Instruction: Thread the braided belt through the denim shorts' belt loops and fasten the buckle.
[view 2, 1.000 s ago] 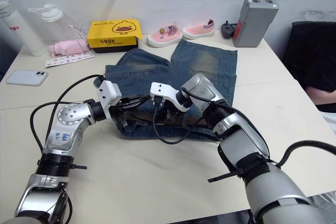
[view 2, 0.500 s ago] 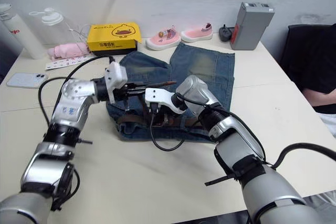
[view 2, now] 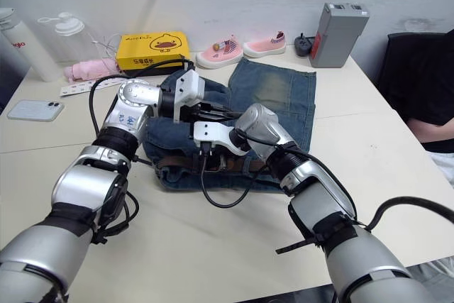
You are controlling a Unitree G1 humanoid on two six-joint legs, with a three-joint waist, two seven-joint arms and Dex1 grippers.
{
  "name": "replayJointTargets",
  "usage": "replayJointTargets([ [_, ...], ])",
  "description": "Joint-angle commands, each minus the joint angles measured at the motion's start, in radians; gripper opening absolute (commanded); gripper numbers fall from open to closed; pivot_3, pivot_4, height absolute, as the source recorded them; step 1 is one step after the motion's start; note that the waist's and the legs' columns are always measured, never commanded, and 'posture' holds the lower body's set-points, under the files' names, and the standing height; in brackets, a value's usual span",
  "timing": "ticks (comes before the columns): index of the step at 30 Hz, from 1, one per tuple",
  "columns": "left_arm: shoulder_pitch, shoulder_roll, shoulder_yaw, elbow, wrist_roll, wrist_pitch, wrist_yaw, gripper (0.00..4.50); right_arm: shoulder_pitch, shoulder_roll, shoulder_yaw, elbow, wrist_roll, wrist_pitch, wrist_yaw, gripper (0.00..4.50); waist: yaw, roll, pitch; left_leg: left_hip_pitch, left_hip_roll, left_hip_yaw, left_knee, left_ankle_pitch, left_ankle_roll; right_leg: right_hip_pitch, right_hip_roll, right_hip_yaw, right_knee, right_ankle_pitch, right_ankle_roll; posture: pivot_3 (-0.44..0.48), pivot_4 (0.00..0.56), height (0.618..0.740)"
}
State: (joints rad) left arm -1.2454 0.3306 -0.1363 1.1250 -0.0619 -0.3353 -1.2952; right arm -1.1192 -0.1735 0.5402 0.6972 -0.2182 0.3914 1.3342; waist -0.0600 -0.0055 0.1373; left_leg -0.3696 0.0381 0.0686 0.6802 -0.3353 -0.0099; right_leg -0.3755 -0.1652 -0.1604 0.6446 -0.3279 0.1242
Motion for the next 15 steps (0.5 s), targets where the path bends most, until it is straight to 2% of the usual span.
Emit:
replayJointTargets([
  [1, -0.140, -0.045, 0.047, -0.027, -0.033, -0.054, -0.003, 0.00, 0.169, 0.037, 0.154, 0.084, -0.071, 0.036, 0.053, 0.06, 0.002, 0.000, 0.000, 0.000, 0.000, 0.000, 0.000, 0.000, 0.000, 0.000, 0.000, 0.000, 0.000, 0.000, 0.000, 0.000, 0.150, 0.683],
  [11, -0.230, -0.156, 0.054, 0.033, -0.005, -0.116, 0.010, 0.00, 0.192, 0.039, 0.154, 0.049, -0.078, 0.048, 0.055, 0.06, 0.007, 0.000, 0.000, -0.001, -0.001, 0.000, 0.001, -0.001, 0.001, 0.000, -0.001, 0.000, 0.000, 0.000, 0.000, 0.000, 0.150, 0.683],
  [15, -0.230, -0.169, 0.058, 0.038, -0.006, -0.121, 0.001, 0.00, 0.199, 0.034, 0.154, 0.037, -0.080, 0.054, 0.055, 0.06, 0.007, 0.000, 0.000, -0.001, -0.001, -0.001, 0.001, -0.001, 0.002, 0.000, -0.001, 0.000, 0.000, 0.000, 0.000, 0.000, 0.150, 0.683],
])
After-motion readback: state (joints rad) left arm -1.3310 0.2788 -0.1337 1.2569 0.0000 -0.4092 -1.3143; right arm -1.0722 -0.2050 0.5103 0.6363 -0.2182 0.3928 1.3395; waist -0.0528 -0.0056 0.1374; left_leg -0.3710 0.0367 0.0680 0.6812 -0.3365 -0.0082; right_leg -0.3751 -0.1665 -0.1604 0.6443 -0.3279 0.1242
